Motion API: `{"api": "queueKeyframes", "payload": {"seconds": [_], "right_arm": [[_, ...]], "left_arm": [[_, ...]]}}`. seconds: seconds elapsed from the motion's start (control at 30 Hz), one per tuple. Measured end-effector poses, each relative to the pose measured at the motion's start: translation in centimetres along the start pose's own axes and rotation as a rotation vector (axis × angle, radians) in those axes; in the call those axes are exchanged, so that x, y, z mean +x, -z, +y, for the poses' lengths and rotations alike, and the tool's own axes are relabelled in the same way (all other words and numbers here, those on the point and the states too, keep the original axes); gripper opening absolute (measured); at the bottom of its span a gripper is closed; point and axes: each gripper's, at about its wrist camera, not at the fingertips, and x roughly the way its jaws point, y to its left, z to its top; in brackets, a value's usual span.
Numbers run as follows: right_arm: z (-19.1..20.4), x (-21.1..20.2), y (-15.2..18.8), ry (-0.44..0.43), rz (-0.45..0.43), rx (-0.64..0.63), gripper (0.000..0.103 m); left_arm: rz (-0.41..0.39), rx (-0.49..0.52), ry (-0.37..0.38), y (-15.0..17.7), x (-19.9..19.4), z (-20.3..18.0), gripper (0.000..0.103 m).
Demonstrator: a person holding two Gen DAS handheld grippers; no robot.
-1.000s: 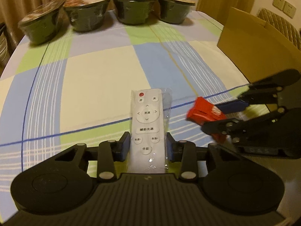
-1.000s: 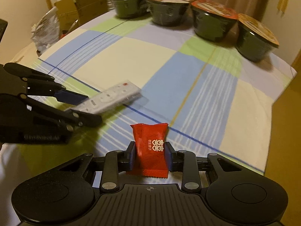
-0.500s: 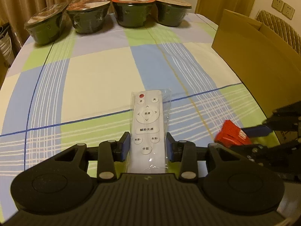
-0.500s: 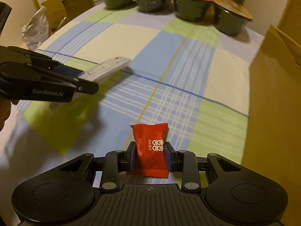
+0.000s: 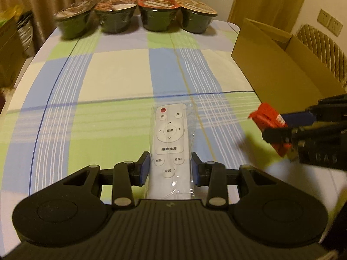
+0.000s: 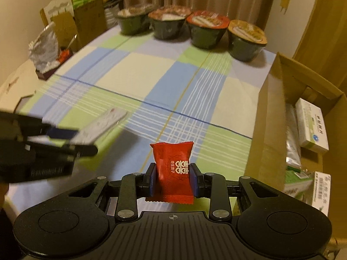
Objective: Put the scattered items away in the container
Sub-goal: 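Carry the remote and red candy over the cardboard box with both tools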
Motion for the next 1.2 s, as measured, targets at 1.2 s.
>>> {"api": "queueKeyframes", "payload": {"seconds": [1.2], "right_arm": [[-7.2, -16.4, 5.1, 0.076, -0.218, 0.253, 0.034]], "left_arm": [[-0.092, 0.118, -0.010, -0.8, -12.3, -11.8, 0.033]]}}
